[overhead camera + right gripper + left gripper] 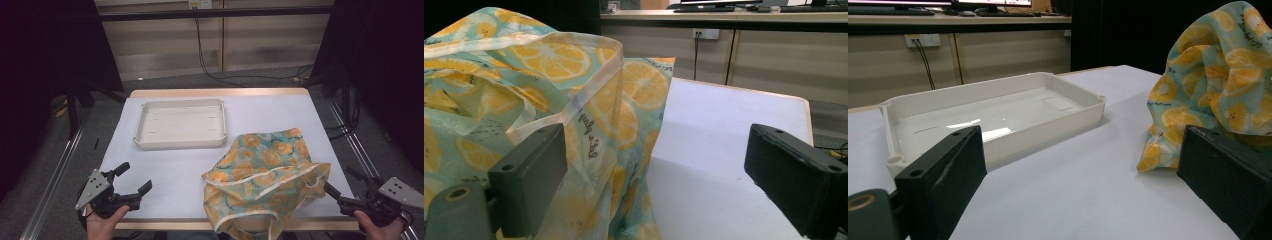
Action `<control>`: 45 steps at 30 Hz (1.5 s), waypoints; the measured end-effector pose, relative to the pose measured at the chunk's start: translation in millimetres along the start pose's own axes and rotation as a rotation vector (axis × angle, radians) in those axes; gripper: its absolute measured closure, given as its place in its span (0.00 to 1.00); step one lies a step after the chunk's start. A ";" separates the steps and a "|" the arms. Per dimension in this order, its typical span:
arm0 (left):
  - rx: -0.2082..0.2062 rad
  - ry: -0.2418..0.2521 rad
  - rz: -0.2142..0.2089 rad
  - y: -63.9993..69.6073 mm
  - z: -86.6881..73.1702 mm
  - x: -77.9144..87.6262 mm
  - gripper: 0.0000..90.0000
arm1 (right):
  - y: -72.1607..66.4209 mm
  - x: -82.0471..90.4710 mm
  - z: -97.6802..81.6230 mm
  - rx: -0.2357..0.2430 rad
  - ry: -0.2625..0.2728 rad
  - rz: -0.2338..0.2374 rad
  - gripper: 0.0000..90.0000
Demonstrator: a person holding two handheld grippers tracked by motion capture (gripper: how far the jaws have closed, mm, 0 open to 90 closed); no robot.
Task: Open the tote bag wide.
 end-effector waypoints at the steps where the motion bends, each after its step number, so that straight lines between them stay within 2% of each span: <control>1: 0.000 0.000 0.000 0.0 0.0 0.0 0.05 | 0.0 0.0 0.0 0.000 0.000 0.000 0.11; 4: 0.000 -0.003 -0.001 0.3 -0.3 -0.4 0.05 | -0.4 0.7 0.8 -0.014 0.002 0.004 0.12; 7: -0.006 -0.012 0.011 -1.1 -0.8 0.0 0.05 | -1.5 0.3 0.8 -0.015 0.002 0.024 0.16; 9: 0.008 -0.002 0.007 0.2 0.4 0.5 0.06 | -2.7 0.3 1.0 -0.017 -0.005 0.038 0.18; 11: -0.001 -0.008 0.012 0.8 0.4 0.4 0.07 | -3.7 1.0 2.6 -0.018 -0.001 0.053 0.20; 14: -0.005 -0.011 -0.006 4.1 -0.1 -0.9 0.07 | -5.6 1.8 3.7 -0.019 -0.008 0.071 0.21; 15: 0.012 -0.017 -0.017 6.3 -0.8 -1.4 0.08 | -7.1 1.4 4.0 -0.021 -0.009 0.082 0.22; 18: -0.003 -0.028 -0.036 10.0 -1.3 -2.6 0.08 | -10.7 1.5 5.8 -0.006 -0.015 0.105 0.26; 20: -0.004 -0.021 -0.036 10.4 0.7 -2.2 0.11 | -14.7 1.2 8.7 -0.004 -0.009 0.121 0.26; 22: -0.023 -0.019 -0.032 12.2 2.2 -2.4 0.14 | -20.1 0.6 11.9 0.009 -0.010 0.143 0.26; 27: -0.050 -0.033 -0.073 24.0 3.9 -5.9 0.15 | -24.6 -1.5 16.0 0.009 -0.009 0.164 0.25; 29: -0.050 -0.036 -0.105 30.3 4.7 -7.8 0.16 | -25.9 -2.1 18.6 0.012 -0.007 0.176 0.25; 32: -0.056 -0.047 -0.124 39.5 4.9 -12.3 0.17 | -28.0 -5.8 21.5 0.014 -0.005 0.181 0.24; 33: -0.087 -0.061 -0.133 41.4 4.7 -13.1 0.17 | -29.0 -7.7 22.0 0.017 -0.009 0.184 0.23; 35: -0.114 -0.070 -0.147 48.1 6.3 -15.5 0.17 | -32.4 -12.7 22.9 0.028 -0.018 0.194 0.23; 38: -0.121 -0.061 -0.172 55.9 11.6 -18.5 0.20 | -39.1 -20.1 26.5 0.059 -0.033 0.205 0.21; 41: -0.117 -0.054 -0.213 63.8 17.1 -23.8 0.20 | -40.9 -22.4 30.1 0.068 -0.033 0.212 0.21; 45: -0.125 -0.054 -0.241 76.5 24.6 -30.0 0.23 | -44.9 -24.3 39.5 0.086 -0.032 0.232 0.20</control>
Point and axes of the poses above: each handheld gripper's, and its own axes: x roughly backward along the jaws, z roughly out of its top, y roughly to its right, the point moved 8 cm from there along -x, roughly forward along the jaws, and after that the axes turned 4 degrees about z, right-handed, at the moved point
